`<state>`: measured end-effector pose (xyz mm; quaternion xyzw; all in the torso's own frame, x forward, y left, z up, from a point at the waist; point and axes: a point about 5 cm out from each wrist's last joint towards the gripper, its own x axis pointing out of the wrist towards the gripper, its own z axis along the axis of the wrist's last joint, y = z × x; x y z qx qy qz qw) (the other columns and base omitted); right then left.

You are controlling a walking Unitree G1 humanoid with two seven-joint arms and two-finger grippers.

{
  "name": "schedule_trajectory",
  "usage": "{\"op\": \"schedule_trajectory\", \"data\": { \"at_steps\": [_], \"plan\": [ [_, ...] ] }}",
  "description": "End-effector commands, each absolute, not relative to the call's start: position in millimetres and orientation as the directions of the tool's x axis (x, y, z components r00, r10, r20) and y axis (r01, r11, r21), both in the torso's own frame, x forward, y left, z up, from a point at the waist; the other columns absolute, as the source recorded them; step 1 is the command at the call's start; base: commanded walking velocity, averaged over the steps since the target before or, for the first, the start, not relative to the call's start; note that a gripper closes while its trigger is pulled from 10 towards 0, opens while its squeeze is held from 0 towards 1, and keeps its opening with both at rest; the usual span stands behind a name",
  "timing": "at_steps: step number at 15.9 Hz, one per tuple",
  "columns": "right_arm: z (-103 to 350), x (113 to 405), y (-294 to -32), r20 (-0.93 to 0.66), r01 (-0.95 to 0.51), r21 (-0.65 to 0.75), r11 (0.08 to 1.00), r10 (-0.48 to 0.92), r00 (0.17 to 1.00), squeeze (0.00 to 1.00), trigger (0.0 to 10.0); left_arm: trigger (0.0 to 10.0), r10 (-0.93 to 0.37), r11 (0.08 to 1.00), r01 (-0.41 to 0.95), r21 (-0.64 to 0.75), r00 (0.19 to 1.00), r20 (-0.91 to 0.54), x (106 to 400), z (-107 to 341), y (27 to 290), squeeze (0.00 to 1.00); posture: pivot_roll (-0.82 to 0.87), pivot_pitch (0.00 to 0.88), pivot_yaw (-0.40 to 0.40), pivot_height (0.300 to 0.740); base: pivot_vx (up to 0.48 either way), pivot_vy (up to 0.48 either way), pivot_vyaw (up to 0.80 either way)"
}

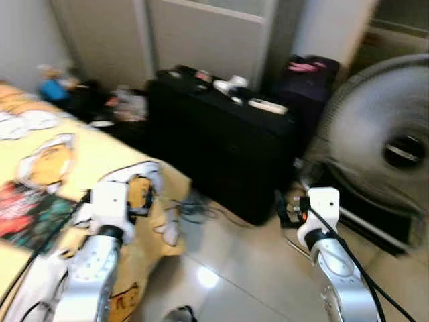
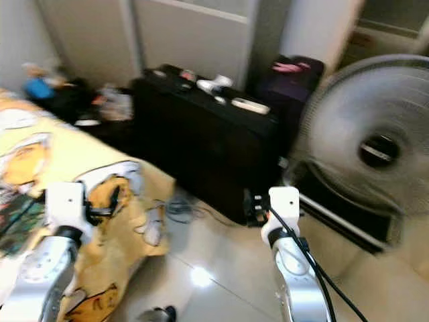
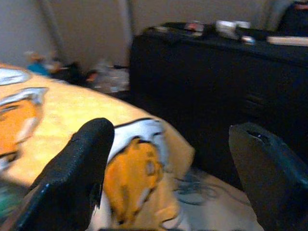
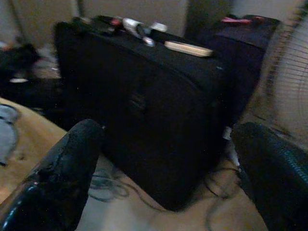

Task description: Clean up the room

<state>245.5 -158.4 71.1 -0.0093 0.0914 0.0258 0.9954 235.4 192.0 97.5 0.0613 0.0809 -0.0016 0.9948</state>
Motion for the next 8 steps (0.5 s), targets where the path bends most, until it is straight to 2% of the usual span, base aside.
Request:
{"op": "schedule_trajectory", "data": {
  "at_steps": [1, 3, 5, 8],
  "plan": [
    [72.1, 245.6, -161.6, -0.188, -0.043, -0.009, 0.999, 0.040, 0.981, 1.00, 10.0, 10.0, 0.004, 0.990, 0.018, 0.139, 0.987, -0.159, 236.0, 97.5, 188.2, 0.00, -0.03, 0.000, -0.014, 0.740, 0.000, 0.000, 0.80],
    [69.9, 247.0, -171.2, -0.226, -0.010, 0.037, 0.999, 0.018, 0.974, 1.00, 10.0, 10.0, 0.011, 0.990, 0.014, 0.142, 0.985, -0.173, 238.7, 98.4, 185.7, 0.00, -0.02, 0.000, -0.008, 0.740, 0.000, 0.000, 0.80],
    [72.8, 258.9, -170.7, -0.219, -0.033, 0.017, 0.999, 0.036, 0.975, 1.00, 10.0, 10.0, 0.004, 0.988, 0.021, 0.153, 0.987, -0.158, 252.7, 104.5, 186.6, 0.00, -0.04, 0.000, 0.010, 0.740, 0.000, 0.000, 0.80],
    [74.2, 259.4, -173.2, -0.229, -0.013, 0.016, 1.000, 0.016, 0.973, 1.00, 10.0, 10.0, -0.005, 0.990, 0.030, 0.135, 0.984, -0.179, 251.1, 98.7, 183.0, 0.00, -0.06, 0.000, 0.005, 0.740, 0.000, 0.000, 0.80]
  ]
}}
